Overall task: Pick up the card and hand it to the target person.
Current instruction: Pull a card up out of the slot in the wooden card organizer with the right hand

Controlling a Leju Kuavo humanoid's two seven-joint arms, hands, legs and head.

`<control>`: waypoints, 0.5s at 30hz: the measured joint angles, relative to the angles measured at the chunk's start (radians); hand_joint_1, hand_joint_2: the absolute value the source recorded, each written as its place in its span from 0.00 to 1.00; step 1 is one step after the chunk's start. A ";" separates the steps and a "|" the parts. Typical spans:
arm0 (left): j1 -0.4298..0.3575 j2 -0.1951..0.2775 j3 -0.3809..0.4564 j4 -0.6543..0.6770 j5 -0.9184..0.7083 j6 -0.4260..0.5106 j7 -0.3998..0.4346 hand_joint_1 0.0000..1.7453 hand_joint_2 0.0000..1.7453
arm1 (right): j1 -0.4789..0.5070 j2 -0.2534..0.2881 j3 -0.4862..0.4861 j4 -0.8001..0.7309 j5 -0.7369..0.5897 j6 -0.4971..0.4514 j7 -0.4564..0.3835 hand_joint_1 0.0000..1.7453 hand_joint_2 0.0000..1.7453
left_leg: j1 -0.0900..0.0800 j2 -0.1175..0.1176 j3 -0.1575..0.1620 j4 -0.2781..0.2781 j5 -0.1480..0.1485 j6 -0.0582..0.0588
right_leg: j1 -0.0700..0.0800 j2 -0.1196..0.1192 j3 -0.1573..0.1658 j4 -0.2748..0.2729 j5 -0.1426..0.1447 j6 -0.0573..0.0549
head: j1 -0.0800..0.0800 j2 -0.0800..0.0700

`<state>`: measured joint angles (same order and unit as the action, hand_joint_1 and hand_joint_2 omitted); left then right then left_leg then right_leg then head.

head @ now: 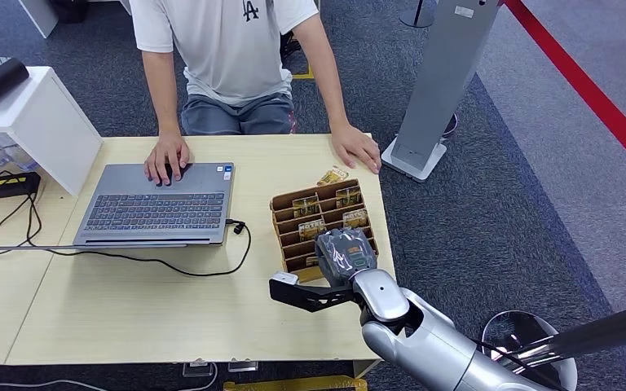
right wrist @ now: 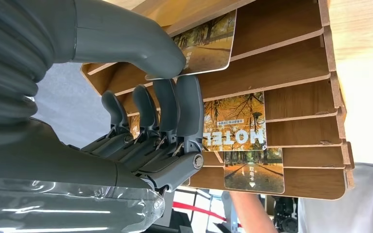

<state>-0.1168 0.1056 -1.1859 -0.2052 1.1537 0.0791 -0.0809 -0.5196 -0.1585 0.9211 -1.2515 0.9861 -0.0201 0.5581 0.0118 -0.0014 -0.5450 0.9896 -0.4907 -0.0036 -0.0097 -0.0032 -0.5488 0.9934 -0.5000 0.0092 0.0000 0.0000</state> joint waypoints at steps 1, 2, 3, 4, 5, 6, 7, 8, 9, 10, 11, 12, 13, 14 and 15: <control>0.000 0.000 0.000 0.000 0.000 0.000 0.000 0.00 0.00 | -0.001 0.001 0.000 0.000 0.000 0.000 0.000 0.75 1.00 | 0.000 0.000 0.000 0.000 0.000 0.000 | 0.000 0.000 0.000 0.000 0.000 0.000 | 0.000 0.000; 0.000 0.000 0.000 0.000 0.000 0.000 0.000 0.00 0.00 | -0.001 0.001 0.000 0.001 0.001 0.001 -0.001 0.74 1.00 | 0.000 0.000 0.000 0.000 0.000 0.000 | 0.000 0.000 0.000 0.000 0.000 0.000 | 0.000 0.000; 0.000 0.000 0.000 0.000 0.000 0.000 0.000 0.00 0.00 | -0.002 0.002 0.001 0.001 0.001 0.001 -0.001 0.72 1.00 | 0.000 0.000 0.000 0.000 0.000 0.000 | 0.000 0.000 0.000 0.000 0.000 0.000 | 0.000 0.000; 0.000 0.000 0.000 0.000 0.001 0.000 0.000 0.00 0.00 | -0.002 0.002 0.001 0.002 0.001 0.002 -0.002 0.70 1.00 | 0.000 0.000 0.000 0.000 0.000 0.000 | 0.000 0.000 0.000 0.000 0.000 0.000 | 0.000 0.000; 0.000 0.000 0.001 0.000 0.001 0.000 0.000 0.00 0.00 | -0.002 0.002 0.002 0.002 0.002 0.002 -0.002 0.68 1.00 | 0.000 0.000 0.000 0.000 0.000 0.000 | 0.000 0.000 0.000 0.000 0.000 0.000 | 0.000 0.000; 0.000 0.000 0.001 0.000 0.001 0.000 0.000 0.00 0.00 | -0.003 0.002 0.002 0.002 0.002 0.002 -0.003 0.67 1.00 | 0.000 0.000 0.000 0.000 0.000 0.000 | 0.000 0.000 0.000 0.000 0.000 0.000 | 0.000 0.000; 0.000 0.000 0.001 0.000 0.001 0.000 0.000 0.00 0.00 | -0.003 0.002 0.002 0.002 0.003 0.003 -0.003 0.67 1.00 | 0.000 0.000 0.000 0.000 0.000 0.000 | 0.000 0.000 0.000 0.000 0.000 0.000 | 0.000 0.000; 0.000 0.000 0.001 0.000 0.001 0.000 0.000 0.00 0.00 | -0.003 0.002 0.002 0.002 0.003 0.003 -0.003 0.67 1.00 | 0.000 0.000 0.000 0.000 0.000 0.000 | 0.000 0.000 0.000 0.000 0.000 0.000 | 0.000 0.000; 0.000 0.000 0.001 0.000 0.001 0.000 0.000 0.00 0.00 | -0.004 0.002 0.002 0.002 0.003 0.003 -0.003 0.67 1.00 | 0.000 0.000 0.000 0.001 0.000 0.000 | 0.000 0.000 0.000 0.000 0.000 0.000 | 0.000 0.000; 0.000 0.000 0.001 0.000 0.002 0.000 0.000 0.00 0.00 | -0.004 0.001 0.002 0.002 0.003 0.002 -0.004 0.67 1.00 | 0.000 0.000 0.000 0.000 0.000 0.000 | 0.000 0.000 0.000 0.000 0.000 0.000 | 0.000 0.000; 0.000 -0.001 0.001 0.000 0.002 0.000 0.000 0.00 0.00 | -0.004 0.001 0.002 0.002 0.004 0.002 -0.004 0.66 1.00 | 0.000 0.000 0.000 0.000 0.000 0.000 | 0.000 0.000 0.000 0.000 0.000 0.000 | 0.000 0.000; 0.000 -0.001 0.001 0.000 0.002 0.000 0.000 0.00 0.00 | -0.004 0.001 0.002 0.002 0.004 0.002 -0.004 0.65 1.00 | 0.000 0.000 0.000 0.000 0.000 0.000 | 0.000 0.000 0.000 0.000 0.000 0.000 | 0.000 0.000; 0.000 -0.001 0.001 0.000 0.002 0.000 0.000 0.00 0.00 | -0.005 0.001 0.002 0.002 0.004 0.002 -0.005 0.62 1.00 | 0.000 0.000 0.000 0.000 0.000 0.000 | 0.000 0.000 0.000 0.000 0.000 0.000 | 0.000 0.000; 0.000 -0.001 0.001 0.000 0.002 0.000 0.000 0.00 0.00 | -0.005 0.002 0.002 0.002 0.004 0.002 -0.005 0.59 1.00 | 0.000 0.000 0.000 0.000 0.000 0.000 | 0.000 0.000 0.000 0.000 0.000 0.000 | 0.000 0.000; 0.000 -0.001 0.001 0.000 0.001 0.000 0.000 0.00 0.00 | -0.005 0.002 0.002 0.003 0.004 0.001 -0.005 0.57 1.00 | 0.000 0.000 0.000 0.000 0.000 0.000 | 0.000 0.000 0.000 0.000 0.000 0.000 | 0.000 0.000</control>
<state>-0.1168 0.1048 -1.1854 -0.2047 1.1552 0.0795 -0.0810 -0.5249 -0.1567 0.9231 -1.2487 0.9905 -0.0186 0.5528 0.0117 -0.0011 -0.5449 0.9898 -0.4910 -0.0036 -0.0098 -0.0029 -0.5487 0.9937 -0.5002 0.0092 0.0000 0.0000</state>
